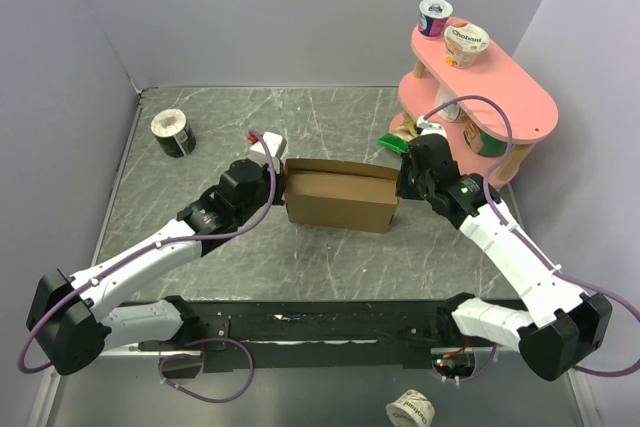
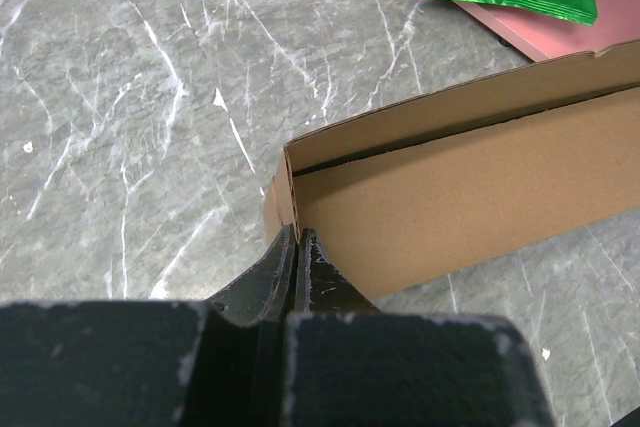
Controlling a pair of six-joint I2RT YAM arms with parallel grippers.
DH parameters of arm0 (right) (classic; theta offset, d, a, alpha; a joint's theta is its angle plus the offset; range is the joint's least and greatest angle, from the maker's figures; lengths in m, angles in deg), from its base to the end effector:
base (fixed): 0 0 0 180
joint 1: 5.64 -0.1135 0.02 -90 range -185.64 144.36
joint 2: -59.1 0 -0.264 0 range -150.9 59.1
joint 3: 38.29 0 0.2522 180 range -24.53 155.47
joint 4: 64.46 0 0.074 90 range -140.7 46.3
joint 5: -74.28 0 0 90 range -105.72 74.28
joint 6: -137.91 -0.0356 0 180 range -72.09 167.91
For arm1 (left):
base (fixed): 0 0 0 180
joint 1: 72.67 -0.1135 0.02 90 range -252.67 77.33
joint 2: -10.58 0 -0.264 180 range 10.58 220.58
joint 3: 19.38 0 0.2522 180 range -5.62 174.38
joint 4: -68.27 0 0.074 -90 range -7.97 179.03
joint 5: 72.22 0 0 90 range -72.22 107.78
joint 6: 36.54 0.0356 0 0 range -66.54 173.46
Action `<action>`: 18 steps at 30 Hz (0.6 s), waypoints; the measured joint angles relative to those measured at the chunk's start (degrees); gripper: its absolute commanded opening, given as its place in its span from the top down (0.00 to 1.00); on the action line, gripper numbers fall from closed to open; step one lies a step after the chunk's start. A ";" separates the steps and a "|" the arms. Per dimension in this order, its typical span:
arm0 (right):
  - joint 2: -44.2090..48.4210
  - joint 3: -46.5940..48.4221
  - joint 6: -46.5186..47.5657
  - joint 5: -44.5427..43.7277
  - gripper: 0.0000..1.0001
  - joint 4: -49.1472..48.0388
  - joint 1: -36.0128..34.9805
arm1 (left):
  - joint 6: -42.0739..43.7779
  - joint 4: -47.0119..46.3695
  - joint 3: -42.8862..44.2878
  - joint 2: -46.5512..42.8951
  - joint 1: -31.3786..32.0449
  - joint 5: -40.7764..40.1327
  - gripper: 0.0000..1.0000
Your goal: Fold the paper box
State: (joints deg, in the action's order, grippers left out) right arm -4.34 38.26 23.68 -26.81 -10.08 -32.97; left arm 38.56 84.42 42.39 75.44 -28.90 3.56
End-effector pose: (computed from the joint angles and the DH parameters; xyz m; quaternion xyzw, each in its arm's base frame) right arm 0.2070 0.0993 0.3350 0.0153 0.9074 0.0993 0.4080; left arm 0.1953 -0.1750 0.3031 0.1323 0.8014 -0.1935 0.5503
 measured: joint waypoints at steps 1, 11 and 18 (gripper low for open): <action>0.24 -0.42 -0.20 -0.15 1.00 -0.57 0.00 | -0.02 0.00 0.00 0.02 0.00 0.00 0.99; 1.95 -2.54 -0.20 -0.46 1.00 -2.78 0.00 | -0.44 -0.17 0.02 0.24 0.00 -0.28 0.99; 2.71 -3.93 1.60 -0.37 1.00 -4.46 0.00 | -0.44 -0.37 0.02 0.39 -0.33 -0.17 0.99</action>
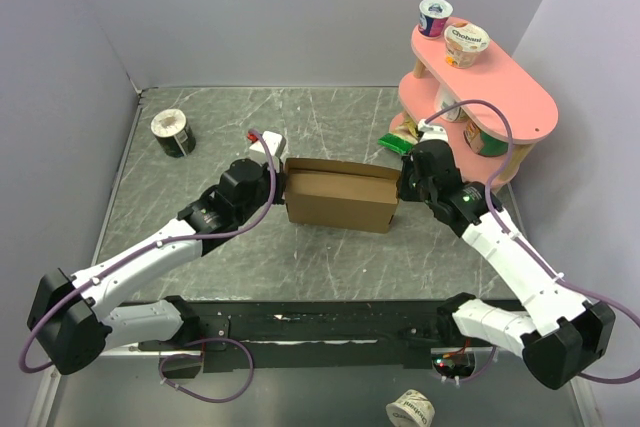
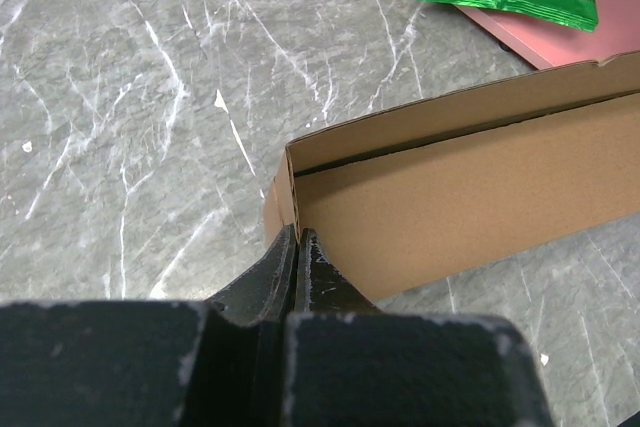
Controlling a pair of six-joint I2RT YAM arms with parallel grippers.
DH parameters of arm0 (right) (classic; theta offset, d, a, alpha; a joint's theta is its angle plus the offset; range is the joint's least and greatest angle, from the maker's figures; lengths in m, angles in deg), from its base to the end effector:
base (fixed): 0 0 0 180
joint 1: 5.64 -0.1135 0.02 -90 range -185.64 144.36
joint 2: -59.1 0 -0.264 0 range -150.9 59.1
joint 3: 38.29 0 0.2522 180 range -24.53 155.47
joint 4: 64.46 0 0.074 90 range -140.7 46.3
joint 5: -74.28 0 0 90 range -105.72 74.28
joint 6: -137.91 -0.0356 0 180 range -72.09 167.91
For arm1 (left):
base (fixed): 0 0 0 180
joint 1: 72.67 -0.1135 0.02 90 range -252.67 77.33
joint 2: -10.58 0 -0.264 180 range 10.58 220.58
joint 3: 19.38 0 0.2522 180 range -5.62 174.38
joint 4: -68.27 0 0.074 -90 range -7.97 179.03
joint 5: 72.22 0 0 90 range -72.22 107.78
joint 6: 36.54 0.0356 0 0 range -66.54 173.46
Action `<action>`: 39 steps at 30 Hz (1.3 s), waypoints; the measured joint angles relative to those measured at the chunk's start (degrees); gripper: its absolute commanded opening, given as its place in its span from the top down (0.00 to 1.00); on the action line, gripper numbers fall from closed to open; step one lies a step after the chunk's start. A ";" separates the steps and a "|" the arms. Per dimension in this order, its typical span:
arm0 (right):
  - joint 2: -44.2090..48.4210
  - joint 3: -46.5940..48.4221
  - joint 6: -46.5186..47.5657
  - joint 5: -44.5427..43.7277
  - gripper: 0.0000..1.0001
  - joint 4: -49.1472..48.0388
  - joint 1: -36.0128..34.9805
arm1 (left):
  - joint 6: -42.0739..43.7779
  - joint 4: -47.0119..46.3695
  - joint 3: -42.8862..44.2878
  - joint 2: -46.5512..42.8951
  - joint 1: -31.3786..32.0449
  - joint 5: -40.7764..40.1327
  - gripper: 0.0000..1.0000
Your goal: Fold the paper box
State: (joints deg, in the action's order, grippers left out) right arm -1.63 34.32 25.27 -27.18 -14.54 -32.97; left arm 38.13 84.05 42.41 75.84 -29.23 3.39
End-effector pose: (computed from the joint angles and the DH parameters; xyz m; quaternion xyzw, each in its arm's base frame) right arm 0.2018 0.0963 0.3286 0.0071 0.8955 0.1028 0.4330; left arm 0.1975 -0.1749 0.3022 0.1261 0.8024 -0.1928 0.5506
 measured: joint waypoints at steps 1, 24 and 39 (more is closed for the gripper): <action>0.31 -0.39 0.13 0.04 1.00 -0.44 0.00 | 0.00 -0.09 0.00 0.04 -0.04 0.02 0.99; 6.23 -10.58 1.66 -2.45 1.00 -10.95 -1.36 | 0.02 -5.90 -2.36 0.68 -1.99 3.50 0.99; 12.02 -16.57 -2.91 -10.80 0.44 -13.70 -7.43 | 1.09 -15.85 -4.92 4.26 -2.19 4.07 0.99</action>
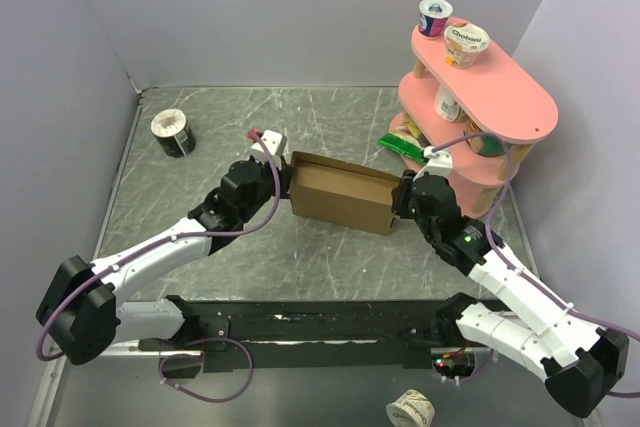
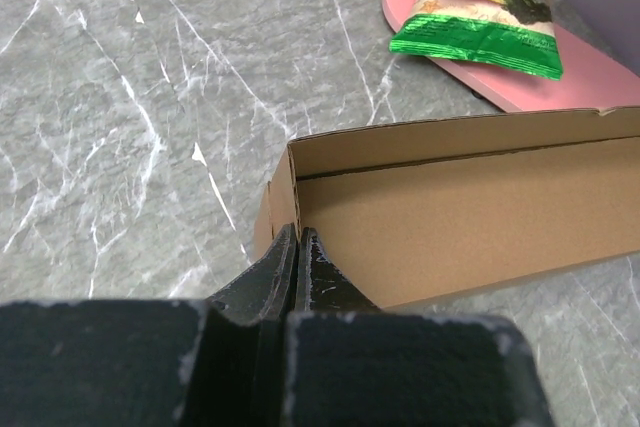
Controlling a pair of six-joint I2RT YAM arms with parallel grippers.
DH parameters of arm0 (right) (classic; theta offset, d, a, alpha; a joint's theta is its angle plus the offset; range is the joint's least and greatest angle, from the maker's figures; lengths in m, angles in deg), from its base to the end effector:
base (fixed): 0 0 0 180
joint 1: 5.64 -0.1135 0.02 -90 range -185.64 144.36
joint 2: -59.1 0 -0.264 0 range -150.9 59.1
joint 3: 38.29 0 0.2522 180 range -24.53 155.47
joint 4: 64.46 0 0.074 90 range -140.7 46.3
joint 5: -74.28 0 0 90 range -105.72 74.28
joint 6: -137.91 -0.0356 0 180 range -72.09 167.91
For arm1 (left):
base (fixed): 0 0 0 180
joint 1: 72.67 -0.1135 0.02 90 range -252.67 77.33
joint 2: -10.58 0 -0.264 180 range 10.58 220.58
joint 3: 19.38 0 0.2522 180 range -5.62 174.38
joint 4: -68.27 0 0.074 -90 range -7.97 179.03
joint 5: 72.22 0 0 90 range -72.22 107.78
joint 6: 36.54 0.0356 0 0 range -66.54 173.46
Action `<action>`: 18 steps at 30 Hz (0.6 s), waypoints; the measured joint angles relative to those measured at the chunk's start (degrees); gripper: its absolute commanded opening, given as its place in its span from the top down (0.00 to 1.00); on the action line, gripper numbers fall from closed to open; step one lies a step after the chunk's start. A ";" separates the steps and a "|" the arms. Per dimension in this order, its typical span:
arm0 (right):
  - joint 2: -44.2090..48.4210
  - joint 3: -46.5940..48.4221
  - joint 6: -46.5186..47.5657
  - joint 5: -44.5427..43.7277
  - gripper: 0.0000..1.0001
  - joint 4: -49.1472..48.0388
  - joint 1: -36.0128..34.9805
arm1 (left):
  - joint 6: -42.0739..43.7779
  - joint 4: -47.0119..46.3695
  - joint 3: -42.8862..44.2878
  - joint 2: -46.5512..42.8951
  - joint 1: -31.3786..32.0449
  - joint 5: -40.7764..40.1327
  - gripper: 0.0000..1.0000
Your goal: Fold the paper box
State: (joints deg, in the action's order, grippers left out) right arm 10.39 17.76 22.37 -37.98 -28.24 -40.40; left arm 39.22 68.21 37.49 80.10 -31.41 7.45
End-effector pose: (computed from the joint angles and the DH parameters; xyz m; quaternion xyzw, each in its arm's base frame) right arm 0.1634 0.0970 0.2924 0.0299 0.8501 0.1068 0.5149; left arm 0.2148 -0.1799 0.2818 0.1268 0.7689 -0.2278 0.5839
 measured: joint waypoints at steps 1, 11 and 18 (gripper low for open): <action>0.17 0.26 -0.09 0.17 0.36 0.20 -0.35 | 0.02 -0.44 -0.11 0.15 0.00 0.00 0.99; 1.25 4.96 4.26 8.28 0.00 12.87 -1.64 | 1.33 -2.19 0.04 1.22 0.07 1.01 0.99; 1.95 12.37 6.34 9.86 0.00 19.23 -1.64 | 1.42 -1.14 0.52 1.20 0.09 0.96 0.99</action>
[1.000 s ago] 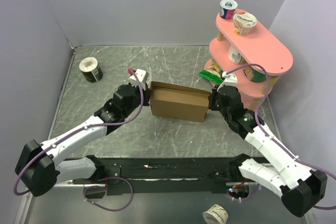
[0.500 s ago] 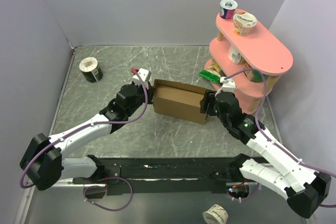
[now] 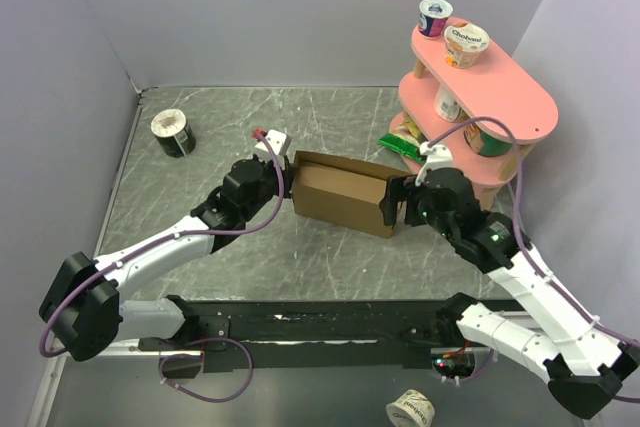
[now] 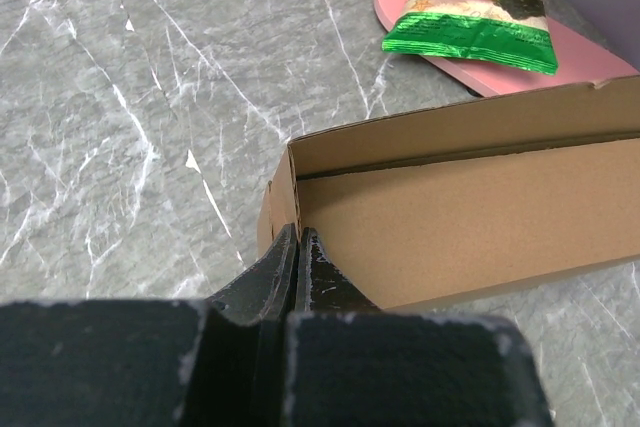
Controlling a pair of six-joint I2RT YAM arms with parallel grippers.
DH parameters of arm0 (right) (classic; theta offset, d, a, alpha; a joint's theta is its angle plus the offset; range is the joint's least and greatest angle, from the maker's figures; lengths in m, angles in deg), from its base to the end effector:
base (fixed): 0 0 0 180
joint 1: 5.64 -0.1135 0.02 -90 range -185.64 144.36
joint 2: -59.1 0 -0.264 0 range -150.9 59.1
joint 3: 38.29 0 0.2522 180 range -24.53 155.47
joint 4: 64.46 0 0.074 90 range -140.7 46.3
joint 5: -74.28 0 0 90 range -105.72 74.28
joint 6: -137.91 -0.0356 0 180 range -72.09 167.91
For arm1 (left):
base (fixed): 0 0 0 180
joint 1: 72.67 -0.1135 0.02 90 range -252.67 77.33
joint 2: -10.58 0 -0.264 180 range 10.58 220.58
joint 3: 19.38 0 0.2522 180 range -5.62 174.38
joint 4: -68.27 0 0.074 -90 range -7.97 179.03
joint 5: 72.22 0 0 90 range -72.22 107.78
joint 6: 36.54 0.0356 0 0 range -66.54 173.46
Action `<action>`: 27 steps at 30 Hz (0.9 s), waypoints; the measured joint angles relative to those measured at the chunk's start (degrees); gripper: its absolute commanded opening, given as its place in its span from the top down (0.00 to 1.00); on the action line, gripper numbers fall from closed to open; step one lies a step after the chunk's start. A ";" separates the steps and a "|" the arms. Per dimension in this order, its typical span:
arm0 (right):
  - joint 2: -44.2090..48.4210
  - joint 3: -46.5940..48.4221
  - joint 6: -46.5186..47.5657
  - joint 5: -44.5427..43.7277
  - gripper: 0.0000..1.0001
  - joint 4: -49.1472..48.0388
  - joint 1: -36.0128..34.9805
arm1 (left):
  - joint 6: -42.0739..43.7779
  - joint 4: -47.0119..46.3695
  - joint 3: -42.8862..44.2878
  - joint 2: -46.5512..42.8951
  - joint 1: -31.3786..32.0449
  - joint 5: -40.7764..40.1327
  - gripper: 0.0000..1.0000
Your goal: Fold the paper box
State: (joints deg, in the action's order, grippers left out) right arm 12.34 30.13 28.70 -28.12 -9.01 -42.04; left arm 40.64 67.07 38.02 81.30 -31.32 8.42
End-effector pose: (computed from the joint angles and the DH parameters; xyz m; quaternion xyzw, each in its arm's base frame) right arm 0.1365 0.0911 0.3384 -0.0807 0.8747 0.1342 0.4587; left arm 0.2177 -0.1839 0.2817 0.1413 0.7639 -0.2287 0.5866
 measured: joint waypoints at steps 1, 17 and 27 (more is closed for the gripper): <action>0.09 1.68 0.52 -0.04 0.00 0.42 0.00 | -0.02 0.22 0.11 0.00 0.00 0.00 0.99; -4.57 9.88 5.95 -4.61 0.23 0.37 3.50 | -0.37 2.38 1.64 0.55 -0.22 0.04 0.99; -5.29 4.15 7.15 0.98 0.45 1.60 12.24 | -0.33 3.98 2.62 0.72 -0.35 0.17 0.99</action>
State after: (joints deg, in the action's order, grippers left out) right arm 7.05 34.28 35.85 -27.14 -7.41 -29.80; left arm 40.31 71.05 40.64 82.02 -31.67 8.59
